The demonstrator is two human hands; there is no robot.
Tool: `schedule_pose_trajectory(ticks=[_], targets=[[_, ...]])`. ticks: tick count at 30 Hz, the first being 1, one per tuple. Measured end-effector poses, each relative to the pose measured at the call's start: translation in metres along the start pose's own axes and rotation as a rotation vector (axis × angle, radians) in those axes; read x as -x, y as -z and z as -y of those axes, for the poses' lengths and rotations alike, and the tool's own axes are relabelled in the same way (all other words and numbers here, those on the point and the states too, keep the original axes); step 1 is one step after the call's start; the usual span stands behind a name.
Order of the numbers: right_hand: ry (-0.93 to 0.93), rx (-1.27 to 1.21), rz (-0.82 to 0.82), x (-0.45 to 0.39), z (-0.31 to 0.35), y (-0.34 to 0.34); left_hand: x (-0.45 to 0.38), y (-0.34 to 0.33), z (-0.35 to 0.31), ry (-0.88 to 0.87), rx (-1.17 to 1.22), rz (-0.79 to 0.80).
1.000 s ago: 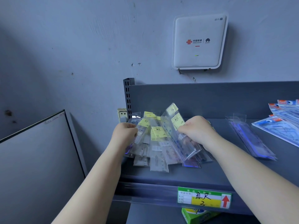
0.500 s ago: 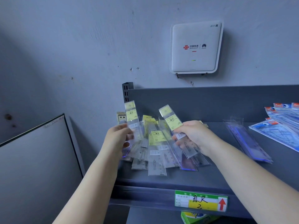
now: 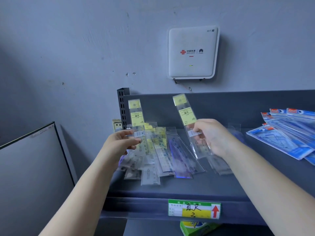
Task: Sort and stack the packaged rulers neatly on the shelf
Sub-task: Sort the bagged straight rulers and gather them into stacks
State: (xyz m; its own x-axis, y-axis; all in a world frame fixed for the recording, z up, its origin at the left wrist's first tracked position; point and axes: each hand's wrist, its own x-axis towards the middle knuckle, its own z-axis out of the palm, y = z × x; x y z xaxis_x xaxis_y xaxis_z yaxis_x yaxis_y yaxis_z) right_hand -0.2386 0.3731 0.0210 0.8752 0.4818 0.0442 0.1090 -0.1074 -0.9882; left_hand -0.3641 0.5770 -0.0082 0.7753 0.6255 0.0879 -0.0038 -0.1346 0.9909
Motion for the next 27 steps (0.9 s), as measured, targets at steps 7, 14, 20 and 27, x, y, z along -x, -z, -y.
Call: schedule_pose_trajectory(ticks=[7, 14, 20, 27], targets=[[-0.075, 0.627, -0.033, -0.010, -0.018, 0.050, -0.005, -0.030, -0.020, -0.035, -0.026, 0.142], [0.049, 0.914, -0.218, -0.004, -0.030, 0.055, 0.006, -0.098, -0.040, -0.009, -0.124, 0.382], [-0.006, 0.597, -0.134, -0.007, -0.029, 0.064, 0.007, -0.152, -0.036, 0.069, -0.287, 0.462], [0.082, 0.950, -0.233, -0.018, -0.042, 0.061, 0.009, -0.146, -0.040, -0.235, -0.625, 0.308]])
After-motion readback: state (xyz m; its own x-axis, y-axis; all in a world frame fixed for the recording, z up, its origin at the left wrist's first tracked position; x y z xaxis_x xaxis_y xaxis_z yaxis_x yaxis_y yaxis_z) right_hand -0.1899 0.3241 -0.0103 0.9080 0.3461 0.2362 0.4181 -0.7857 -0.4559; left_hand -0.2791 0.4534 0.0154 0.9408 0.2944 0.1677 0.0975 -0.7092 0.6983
